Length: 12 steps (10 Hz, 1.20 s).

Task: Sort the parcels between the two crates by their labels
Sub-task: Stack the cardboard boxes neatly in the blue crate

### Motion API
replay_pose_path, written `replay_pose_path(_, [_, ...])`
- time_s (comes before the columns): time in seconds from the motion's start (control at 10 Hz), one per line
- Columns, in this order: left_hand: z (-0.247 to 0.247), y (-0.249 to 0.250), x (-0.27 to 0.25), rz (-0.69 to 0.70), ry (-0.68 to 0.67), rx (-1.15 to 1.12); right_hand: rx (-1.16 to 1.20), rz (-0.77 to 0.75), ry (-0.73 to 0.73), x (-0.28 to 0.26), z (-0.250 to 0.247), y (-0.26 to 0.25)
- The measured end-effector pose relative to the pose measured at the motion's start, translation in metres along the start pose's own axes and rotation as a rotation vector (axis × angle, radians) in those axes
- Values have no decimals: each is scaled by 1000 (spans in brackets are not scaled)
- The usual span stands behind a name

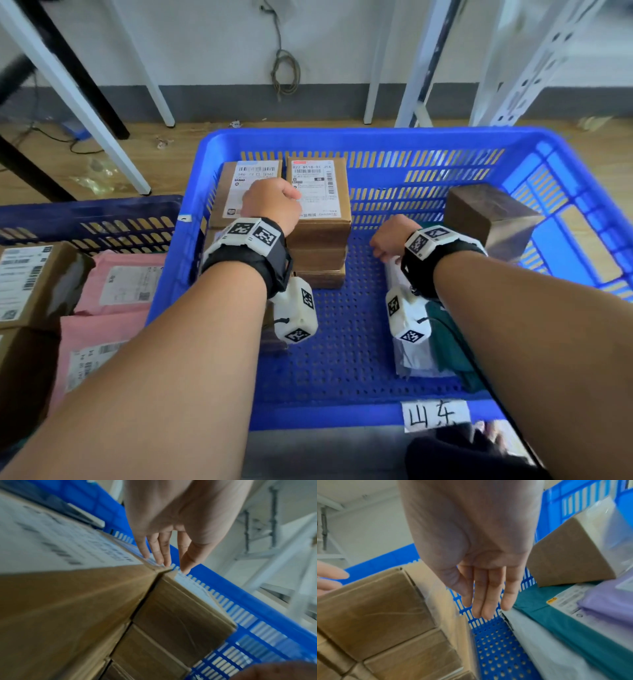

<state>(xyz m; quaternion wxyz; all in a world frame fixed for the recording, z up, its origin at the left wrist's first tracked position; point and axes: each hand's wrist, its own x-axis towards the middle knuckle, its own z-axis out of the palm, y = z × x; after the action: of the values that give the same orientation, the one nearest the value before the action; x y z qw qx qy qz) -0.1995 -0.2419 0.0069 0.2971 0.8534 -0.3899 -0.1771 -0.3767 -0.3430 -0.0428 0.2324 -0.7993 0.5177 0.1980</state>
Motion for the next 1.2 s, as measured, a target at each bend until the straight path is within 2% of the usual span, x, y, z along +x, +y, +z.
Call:
replay_pose_path(0.1, [8,22,-6,84,-50,91,357,117,189,-7,-12,22])
replay_pose_path(0.2, [18,41,-15,180,-146,170,184,126,275,-23,-23,43])
replay_pose_path(0.4, [52,66,-33,225,-218,184,17,178,502,-42,-38,82])
replay_pose_path(0.6, [79,80,-37,322,-231,240,-118,263,538,-42,-29,117])
replay_pose_path(0.8, [95,83,-35,409,-192,307,7,404,520,-27,-12,144])
replay_pose_path(1.0, [104,81,-30,392,-222,282,218,498,600,-20,-10,160])
replay_pose_path(1.2, [103,79,-26,392,-229,251,300,518,621,-14,-9,168])
